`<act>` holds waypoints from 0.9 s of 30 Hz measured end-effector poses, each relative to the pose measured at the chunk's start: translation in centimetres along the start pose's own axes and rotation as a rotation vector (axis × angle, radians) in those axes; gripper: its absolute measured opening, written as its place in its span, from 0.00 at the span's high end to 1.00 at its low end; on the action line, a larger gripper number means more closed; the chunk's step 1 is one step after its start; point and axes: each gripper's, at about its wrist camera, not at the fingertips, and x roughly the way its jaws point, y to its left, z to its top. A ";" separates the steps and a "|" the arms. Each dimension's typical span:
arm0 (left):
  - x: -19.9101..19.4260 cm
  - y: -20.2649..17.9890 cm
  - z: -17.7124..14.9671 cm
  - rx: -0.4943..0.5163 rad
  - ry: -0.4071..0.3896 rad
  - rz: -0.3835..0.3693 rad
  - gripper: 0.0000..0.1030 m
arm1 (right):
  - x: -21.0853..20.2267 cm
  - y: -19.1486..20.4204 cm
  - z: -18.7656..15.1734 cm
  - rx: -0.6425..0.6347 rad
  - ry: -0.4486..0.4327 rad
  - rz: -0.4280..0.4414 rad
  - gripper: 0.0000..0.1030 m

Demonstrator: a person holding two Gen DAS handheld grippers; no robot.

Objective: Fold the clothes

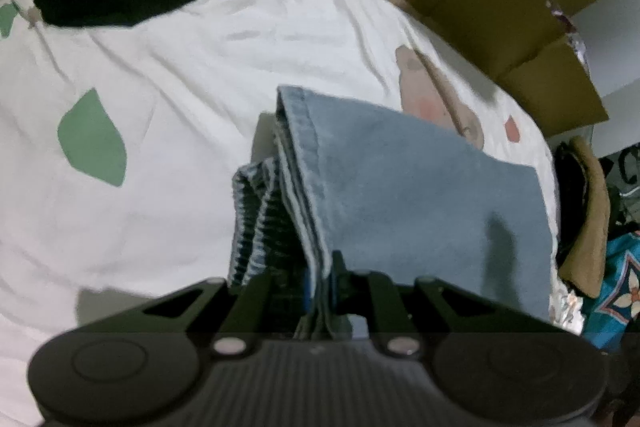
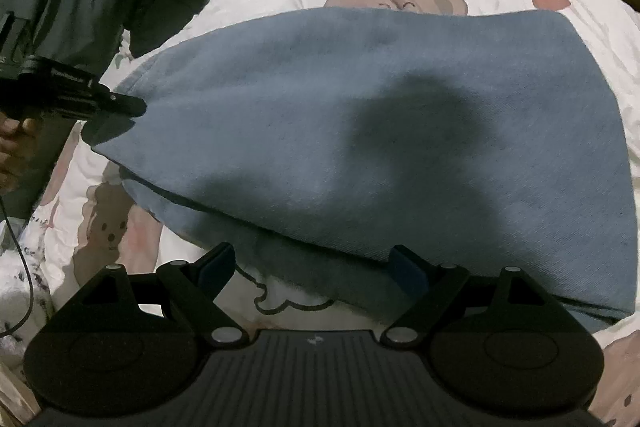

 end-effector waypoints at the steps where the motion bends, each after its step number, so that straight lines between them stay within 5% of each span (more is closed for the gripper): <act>1: -0.3 -0.1 0.1 0.004 -0.008 0.002 0.91 | 0.0 -0.1 0.1 0.002 -0.002 -0.001 0.15; 10: 2.8 1.9 -0.9 -0.033 0.044 0.007 0.88 | 0.3 -0.4 0.0 0.031 0.001 -0.007 0.15; 16: 1.9 1.9 -1.5 -0.009 0.034 0.032 0.73 | 0.4 -1.0 0.0 0.041 0.003 -0.042 0.15; 27: -0.3 0.8 -2.7 0.029 0.020 0.120 0.70 | -1.0 -3.8 1.3 0.050 -0.094 -0.140 0.15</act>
